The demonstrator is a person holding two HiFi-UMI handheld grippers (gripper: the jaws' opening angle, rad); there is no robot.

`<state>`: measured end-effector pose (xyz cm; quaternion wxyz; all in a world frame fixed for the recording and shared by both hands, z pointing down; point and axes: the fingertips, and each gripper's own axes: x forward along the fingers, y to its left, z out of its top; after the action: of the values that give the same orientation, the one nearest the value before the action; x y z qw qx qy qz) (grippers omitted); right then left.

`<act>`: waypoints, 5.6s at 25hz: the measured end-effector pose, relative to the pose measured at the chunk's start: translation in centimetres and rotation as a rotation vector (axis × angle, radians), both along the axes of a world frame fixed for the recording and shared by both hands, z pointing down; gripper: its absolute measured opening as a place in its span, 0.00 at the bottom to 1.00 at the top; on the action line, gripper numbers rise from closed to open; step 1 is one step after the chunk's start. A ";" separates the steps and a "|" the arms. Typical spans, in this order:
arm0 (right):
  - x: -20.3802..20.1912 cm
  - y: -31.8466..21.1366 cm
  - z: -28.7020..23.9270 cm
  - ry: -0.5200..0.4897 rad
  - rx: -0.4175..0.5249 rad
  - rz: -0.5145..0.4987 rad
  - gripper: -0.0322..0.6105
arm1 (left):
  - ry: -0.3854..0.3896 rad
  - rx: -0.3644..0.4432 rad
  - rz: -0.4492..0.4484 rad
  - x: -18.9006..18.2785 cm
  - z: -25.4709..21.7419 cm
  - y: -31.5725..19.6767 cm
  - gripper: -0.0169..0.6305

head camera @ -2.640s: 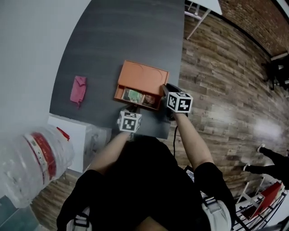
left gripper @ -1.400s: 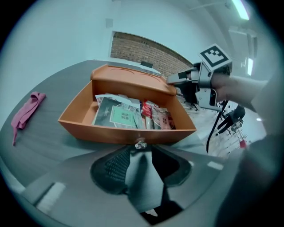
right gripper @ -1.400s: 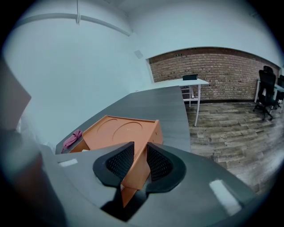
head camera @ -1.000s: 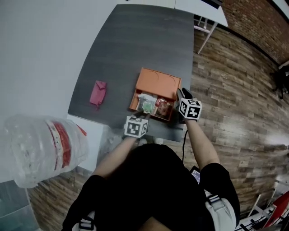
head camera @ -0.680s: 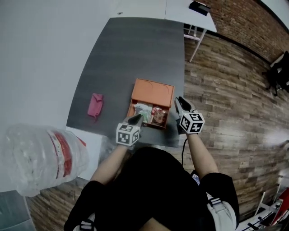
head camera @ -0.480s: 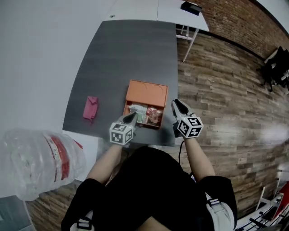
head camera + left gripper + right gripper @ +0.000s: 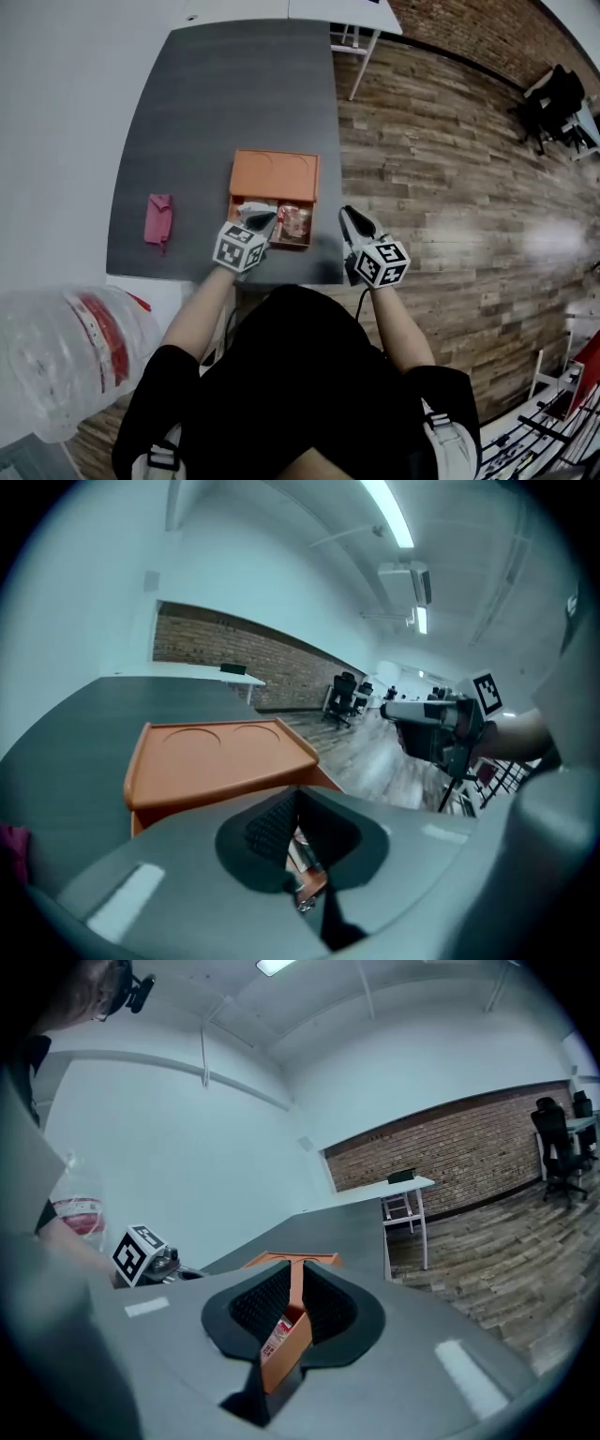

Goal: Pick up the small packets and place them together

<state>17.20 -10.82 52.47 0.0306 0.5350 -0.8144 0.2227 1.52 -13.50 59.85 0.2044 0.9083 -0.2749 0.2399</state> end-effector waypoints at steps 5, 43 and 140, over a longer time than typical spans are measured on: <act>0.9 1.2 0.6 0.005 -0.016 0.028 0.11 | -0.100 -0.150 0.167 2.0 3.0 0.5 0.03; 2.3 2.8 2.2 -0.021 -0.061 0.040 0.11 | -0.154 -0.410 0.127 2.4 6.6 -0.2 0.03; -19.2 -1.5 8.6 0.485 -0.279 -0.918 0.28 | 0.463 -0.138 -0.275 -8.8 -4.8 3.3 0.30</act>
<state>-1.99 -12.28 61.06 0.3829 0.1509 -0.8968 0.1624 -7.30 -10.23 55.03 0.3537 0.8771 -0.3246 0.0143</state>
